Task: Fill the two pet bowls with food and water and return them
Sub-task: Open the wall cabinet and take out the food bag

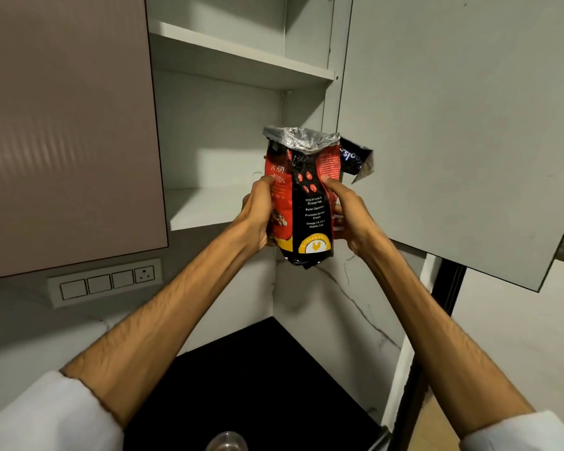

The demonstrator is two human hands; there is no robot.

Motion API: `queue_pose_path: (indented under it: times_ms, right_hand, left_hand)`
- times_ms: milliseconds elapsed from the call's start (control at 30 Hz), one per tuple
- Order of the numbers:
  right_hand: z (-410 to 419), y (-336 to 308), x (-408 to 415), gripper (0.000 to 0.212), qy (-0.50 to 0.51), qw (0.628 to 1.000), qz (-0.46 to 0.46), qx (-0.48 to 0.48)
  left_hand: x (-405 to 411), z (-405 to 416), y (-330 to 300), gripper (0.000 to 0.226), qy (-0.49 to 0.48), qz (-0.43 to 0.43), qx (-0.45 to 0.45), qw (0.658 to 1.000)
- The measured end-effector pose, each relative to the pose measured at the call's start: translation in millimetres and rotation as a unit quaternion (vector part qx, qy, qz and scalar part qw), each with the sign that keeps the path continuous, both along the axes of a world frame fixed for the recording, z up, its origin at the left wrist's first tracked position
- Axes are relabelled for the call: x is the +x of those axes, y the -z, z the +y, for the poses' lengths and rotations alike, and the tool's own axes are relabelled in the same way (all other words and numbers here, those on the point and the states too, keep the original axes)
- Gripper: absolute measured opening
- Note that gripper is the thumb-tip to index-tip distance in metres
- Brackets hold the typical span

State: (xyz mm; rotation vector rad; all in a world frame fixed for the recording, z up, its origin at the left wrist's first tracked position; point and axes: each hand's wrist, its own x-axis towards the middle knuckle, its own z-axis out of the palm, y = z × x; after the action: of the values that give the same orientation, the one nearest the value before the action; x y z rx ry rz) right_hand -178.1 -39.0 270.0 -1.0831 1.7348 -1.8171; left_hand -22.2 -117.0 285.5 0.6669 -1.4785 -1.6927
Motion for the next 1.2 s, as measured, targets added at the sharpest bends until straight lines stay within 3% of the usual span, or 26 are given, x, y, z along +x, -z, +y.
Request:
queue_pose_path:
  times_ms: [333, 867, 1200]
  right_hand:
    - [29.7, 51.3, 4.7, 0.049, 0.014, 0.999, -0.043, 0.018]
    - [43.9, 150.0, 12.4, 0.041, 0.018, 0.993, -0.094, 0.063]
    - [37.1, 213.8, 22.2, 0.040, 0.012, 0.988, -0.122, 0.092]
  left_hand:
    - [1.2, 24.5, 49.6, 0.048, 0.006, -0.035, 0.021, 0.999]
    - [-0.1, 38.2, 144.2, 0.032, -0.033, -0.079, 0.117, 0.989]
    - [0.4, 32.3, 203.1, 0.041, -0.032, -0.119, 0.178, 0.976]
